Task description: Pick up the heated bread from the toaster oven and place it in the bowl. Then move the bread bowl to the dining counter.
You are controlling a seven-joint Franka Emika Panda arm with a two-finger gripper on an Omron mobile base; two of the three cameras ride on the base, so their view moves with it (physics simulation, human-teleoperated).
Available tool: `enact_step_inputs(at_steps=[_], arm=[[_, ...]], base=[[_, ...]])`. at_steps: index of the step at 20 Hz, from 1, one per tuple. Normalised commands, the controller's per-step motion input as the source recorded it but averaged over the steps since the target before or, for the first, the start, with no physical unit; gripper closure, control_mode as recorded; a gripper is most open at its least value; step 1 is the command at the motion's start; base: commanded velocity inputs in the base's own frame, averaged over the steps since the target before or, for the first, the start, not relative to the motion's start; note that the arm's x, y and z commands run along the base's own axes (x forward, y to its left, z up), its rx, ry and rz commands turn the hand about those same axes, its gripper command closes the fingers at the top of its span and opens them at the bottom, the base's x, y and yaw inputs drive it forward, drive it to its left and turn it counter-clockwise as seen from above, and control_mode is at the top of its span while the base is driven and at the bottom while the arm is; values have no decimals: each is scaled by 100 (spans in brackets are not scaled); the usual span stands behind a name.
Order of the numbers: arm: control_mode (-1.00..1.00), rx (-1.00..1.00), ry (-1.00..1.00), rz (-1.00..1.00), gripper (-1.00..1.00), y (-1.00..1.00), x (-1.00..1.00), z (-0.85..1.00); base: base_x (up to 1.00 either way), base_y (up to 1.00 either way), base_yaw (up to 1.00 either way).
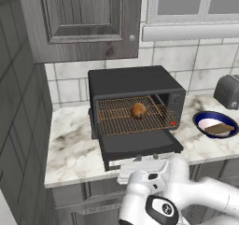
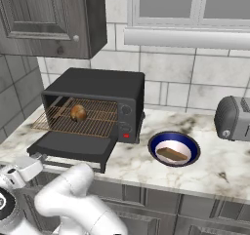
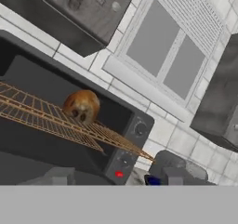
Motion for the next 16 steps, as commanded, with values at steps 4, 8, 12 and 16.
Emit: enact_step_inputs(at_steps=[4,8,12,16], arm=[[-100,2,-5,0,-100,-2,-41,13],[-100,2,-2,0,-100,-2,-19,23],[-100,3,0,0,-100,0,-15,34],[-100,0,0,0,-100,0,-5,44]], base=[[0,0,0],[0,0,0],[0,0,0],[0,0,0]])
